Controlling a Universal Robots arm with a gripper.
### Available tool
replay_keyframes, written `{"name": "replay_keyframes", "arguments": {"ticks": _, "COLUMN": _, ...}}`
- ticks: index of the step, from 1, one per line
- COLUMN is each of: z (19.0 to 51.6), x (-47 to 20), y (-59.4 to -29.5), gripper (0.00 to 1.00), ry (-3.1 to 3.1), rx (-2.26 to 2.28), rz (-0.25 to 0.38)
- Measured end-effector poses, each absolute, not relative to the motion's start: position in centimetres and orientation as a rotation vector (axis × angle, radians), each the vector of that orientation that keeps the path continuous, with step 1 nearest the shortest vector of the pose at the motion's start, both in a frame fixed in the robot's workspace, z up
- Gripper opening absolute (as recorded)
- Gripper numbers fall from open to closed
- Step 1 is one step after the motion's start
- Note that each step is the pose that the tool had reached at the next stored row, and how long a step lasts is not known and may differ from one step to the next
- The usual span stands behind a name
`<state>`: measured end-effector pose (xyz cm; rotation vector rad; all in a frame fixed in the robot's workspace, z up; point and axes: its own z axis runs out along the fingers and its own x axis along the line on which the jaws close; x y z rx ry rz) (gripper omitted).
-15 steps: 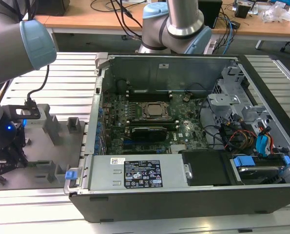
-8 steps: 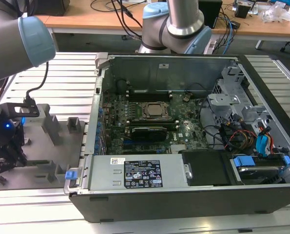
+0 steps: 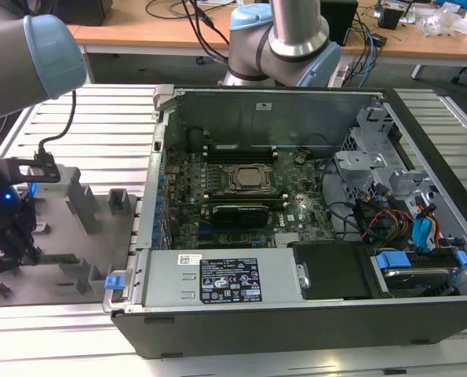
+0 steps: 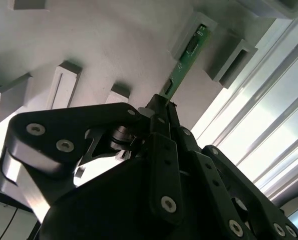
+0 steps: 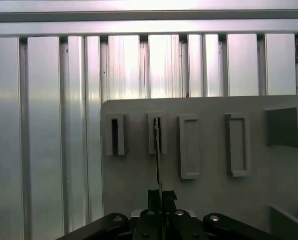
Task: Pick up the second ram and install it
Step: 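Pick up the second ram and move it above second insertion slot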
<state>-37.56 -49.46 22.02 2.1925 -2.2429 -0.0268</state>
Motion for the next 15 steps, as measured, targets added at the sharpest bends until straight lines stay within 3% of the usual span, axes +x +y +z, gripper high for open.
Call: {"name": "replay_keyframes", "arguments": {"ticks": 15, "z": 24.3, "x": -37.6, "y": -49.5, "gripper": 0.14, "ry": -2.243, "rx": 2.192, "rz": -0.027}}
